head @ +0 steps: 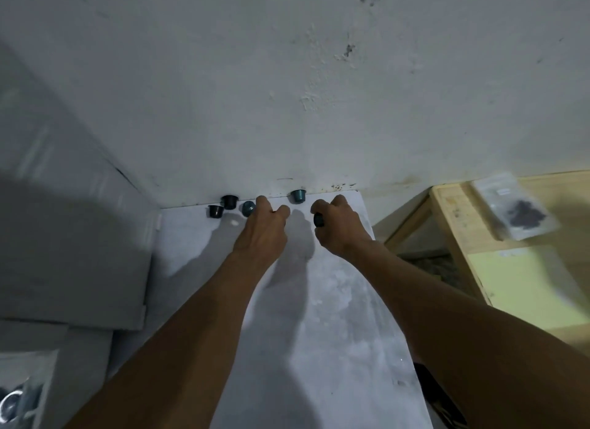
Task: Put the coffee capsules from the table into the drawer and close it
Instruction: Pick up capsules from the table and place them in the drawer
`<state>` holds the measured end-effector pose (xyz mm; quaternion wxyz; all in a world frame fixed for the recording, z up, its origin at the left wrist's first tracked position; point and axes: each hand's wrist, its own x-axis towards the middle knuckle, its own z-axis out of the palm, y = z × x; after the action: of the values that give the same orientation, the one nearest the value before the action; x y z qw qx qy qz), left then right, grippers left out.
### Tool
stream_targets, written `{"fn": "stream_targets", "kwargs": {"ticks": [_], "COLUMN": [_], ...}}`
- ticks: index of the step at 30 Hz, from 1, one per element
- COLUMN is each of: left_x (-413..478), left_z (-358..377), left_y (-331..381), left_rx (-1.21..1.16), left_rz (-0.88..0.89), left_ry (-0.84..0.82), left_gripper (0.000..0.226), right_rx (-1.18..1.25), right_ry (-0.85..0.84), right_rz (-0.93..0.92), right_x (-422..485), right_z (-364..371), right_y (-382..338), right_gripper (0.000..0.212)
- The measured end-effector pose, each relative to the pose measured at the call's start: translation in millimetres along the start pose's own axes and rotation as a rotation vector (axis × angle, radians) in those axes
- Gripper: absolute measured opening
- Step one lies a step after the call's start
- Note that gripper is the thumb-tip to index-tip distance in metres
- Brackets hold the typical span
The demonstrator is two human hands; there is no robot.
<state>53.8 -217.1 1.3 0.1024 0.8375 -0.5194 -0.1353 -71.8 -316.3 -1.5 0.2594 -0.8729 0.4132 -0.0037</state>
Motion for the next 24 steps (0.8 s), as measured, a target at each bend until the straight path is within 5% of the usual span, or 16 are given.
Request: {"fn": "stream_targets", "kwargs": {"ticks": [13, 20, 24], "left_x": [-112.9, -191.9, -235.6], "left_z": [-63.4, -56.9, -51.9], "left_y": [4.0, -3.8, -16.5], "left_rx": [0.002, -0.317, -0.29], "left_rz": [-0.006, -0.065, -0.05], "left_ry": [0.317, 0.323, 0.314], "left_gripper": [0.025, 0.048, 0.038], "right_rx": [0.03, 0.16, 0.11], "right_ry": [0.291, 0.314, 0.29], "right_rz": [-0.145, -0.071, -0.091], "right_x": [-112.0, -190.1, -224.9], "right_z": [-20.5, 6.0, 23.7], "right_y": [-65.9, -89.4, -101.5], "right_gripper": [0.018, 0.04, 0.044]}}
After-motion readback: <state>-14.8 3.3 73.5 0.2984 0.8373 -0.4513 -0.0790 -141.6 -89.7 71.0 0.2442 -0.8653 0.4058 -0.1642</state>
